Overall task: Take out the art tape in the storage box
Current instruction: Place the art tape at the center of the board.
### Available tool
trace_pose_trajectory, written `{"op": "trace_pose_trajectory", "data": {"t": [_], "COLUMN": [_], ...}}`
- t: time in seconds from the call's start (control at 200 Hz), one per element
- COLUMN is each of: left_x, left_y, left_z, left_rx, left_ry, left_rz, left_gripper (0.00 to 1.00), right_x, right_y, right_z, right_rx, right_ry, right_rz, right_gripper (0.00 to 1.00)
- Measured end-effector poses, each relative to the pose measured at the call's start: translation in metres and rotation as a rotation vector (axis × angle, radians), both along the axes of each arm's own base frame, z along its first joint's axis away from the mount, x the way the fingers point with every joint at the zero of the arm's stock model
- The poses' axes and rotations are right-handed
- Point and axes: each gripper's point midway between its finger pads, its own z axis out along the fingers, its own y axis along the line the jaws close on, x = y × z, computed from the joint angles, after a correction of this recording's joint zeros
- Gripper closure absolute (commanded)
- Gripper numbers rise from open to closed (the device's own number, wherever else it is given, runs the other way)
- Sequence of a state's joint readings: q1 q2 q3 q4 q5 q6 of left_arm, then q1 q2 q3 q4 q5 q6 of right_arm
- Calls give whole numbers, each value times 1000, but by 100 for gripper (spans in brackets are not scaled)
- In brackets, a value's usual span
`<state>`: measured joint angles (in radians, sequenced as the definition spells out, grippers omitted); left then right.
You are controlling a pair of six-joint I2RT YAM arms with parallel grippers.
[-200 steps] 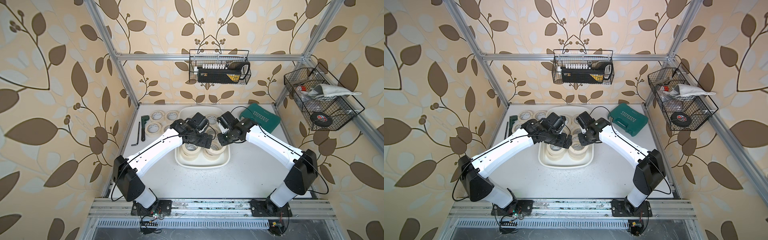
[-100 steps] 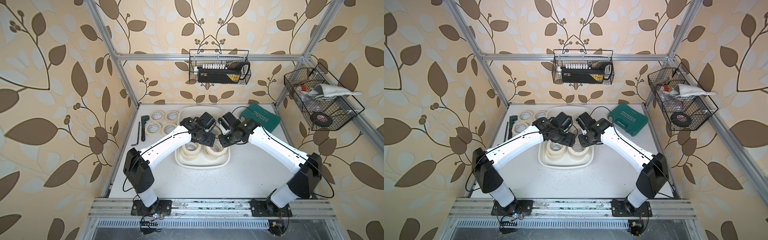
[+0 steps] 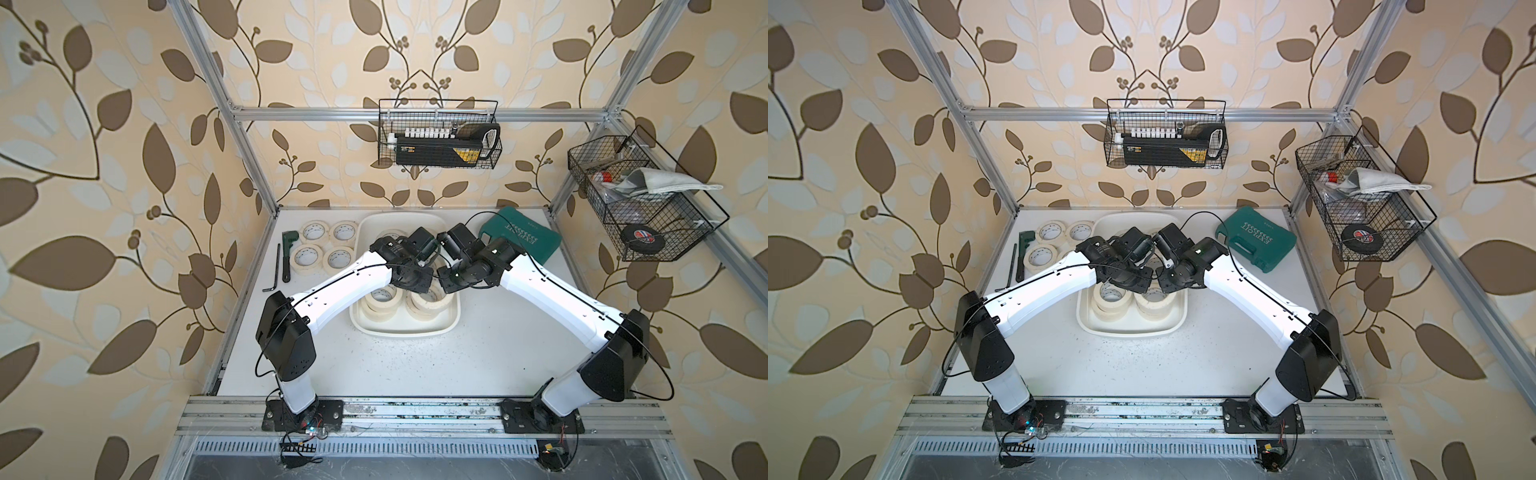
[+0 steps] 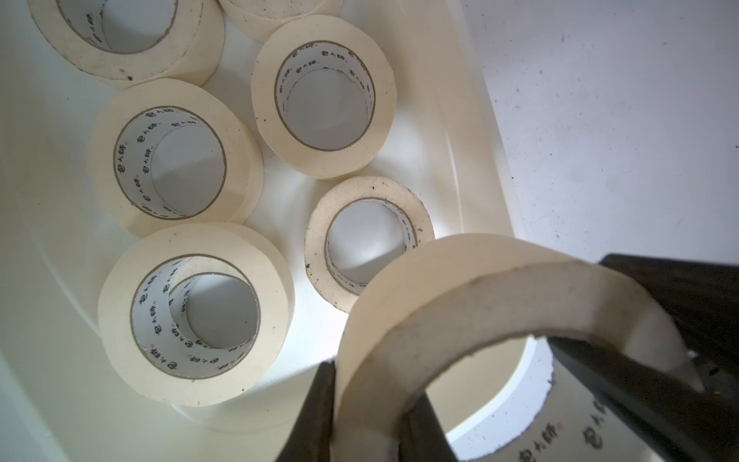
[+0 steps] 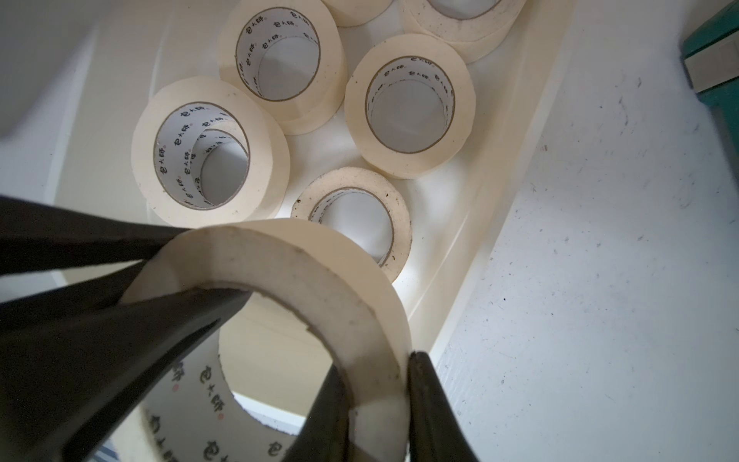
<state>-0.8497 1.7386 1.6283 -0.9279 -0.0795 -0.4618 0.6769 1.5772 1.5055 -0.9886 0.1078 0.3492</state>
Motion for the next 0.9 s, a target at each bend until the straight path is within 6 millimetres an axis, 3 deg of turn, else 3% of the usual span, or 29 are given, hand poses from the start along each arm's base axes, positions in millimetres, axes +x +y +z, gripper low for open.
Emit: {"op": "trace_pose_trajectory", "data": {"t": [0.175, 0.355, 0.49, 0.59, 0.715, 0.9], "left_x": [2, 8, 22, 37, 52, 50], "left_y": [2, 18, 46, 84, 153, 251], "left_z": [0, -3, -6, -7, 1, 15], "left_rx": [5, 57, 87, 93, 76, 47], "left_ry": [-7, -12, -4, 2, 1, -37], "left_rz": [18, 59, 145, 269, 491, 817], "left_gripper": [88, 90, 98, 98, 98, 100], "right_x": [-3, -9, -15, -17, -18, -20], "right_y": [3, 3, 3, 1, 0, 0], "right_z": [16, 43, 64, 73, 70, 60], "right_rx": [51, 129, 183, 206, 205, 196], "right_ry": [-30, -89, -135, -161, -160, -139], "right_rz": [10, 20, 30, 32, 32, 31], "right_gripper": [40, 34, 34, 34, 34, 34]}}
